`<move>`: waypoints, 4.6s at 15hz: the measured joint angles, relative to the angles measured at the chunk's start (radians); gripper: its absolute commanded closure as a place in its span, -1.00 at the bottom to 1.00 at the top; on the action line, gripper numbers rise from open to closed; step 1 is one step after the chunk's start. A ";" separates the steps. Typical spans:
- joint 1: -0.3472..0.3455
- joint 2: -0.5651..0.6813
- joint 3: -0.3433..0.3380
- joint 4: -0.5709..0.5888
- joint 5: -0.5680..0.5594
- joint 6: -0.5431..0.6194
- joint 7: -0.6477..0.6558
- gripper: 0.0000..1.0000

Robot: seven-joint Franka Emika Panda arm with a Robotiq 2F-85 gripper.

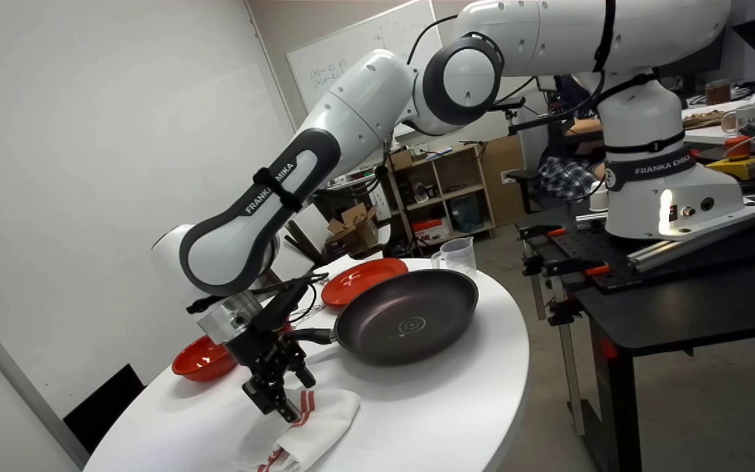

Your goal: Use the towel to wipe the table top

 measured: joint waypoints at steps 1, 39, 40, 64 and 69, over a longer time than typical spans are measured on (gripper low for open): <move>0.000 0.002 0.000 0.001 0.000 0.000 0.000 0.03; 0.038 -0.044 -0.036 0.027 -0.037 0.344 0.000 0.96; 0.042 -0.043 -0.038 0.014 -0.041 0.354 0.000 0.96; 0.140 -0.050 -0.044 -0.116 -0.096 0.445 -0.001 0.96; 0.160 -0.056 -0.018 -0.116 -0.096 0.456 -0.007 0.96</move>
